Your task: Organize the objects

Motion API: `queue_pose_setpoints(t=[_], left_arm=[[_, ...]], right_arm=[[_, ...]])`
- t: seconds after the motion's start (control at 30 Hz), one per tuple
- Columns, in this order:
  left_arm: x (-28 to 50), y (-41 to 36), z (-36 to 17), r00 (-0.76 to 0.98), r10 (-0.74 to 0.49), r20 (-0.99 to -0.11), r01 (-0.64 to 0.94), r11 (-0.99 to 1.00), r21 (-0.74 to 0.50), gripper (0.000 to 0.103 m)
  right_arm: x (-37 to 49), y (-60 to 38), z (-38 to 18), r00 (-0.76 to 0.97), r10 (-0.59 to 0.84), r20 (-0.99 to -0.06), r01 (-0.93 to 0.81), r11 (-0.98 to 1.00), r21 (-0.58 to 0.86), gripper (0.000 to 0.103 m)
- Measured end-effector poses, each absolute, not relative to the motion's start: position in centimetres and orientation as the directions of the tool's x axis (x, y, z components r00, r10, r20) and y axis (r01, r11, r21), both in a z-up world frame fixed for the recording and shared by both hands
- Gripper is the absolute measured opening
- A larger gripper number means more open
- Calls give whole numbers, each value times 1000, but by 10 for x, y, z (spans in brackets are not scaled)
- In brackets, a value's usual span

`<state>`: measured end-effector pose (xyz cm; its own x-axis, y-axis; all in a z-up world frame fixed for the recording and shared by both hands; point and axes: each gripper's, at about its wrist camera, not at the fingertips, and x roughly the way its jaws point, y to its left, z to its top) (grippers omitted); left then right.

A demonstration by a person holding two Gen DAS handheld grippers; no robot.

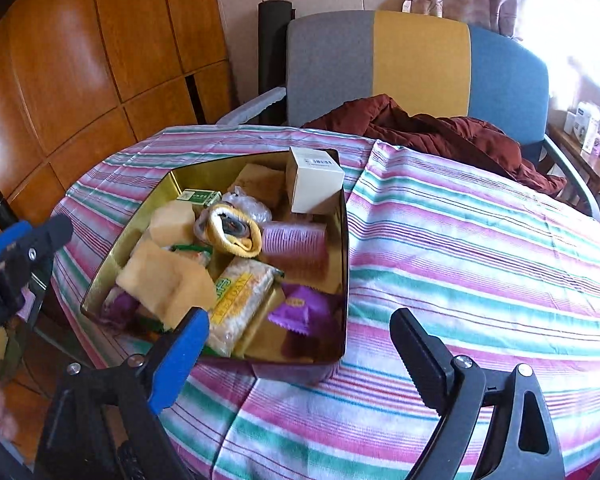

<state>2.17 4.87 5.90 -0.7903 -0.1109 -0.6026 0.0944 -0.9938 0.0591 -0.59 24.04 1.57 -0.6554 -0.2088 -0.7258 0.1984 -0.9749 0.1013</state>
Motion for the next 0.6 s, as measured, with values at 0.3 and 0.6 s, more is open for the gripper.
queue_pose_setpoints(t=[0.3,0.6], left_arm=[[24,54,47,-766,-94,-636,66,-995,69,71],[23,49,41,-764,-60,-642,50,-998,34,62]], right_arm=[[3,240,17,-665,-205,-718,195,-976,98,93],[2,234,17,-672,-187,-716,193,-978,74,93]])
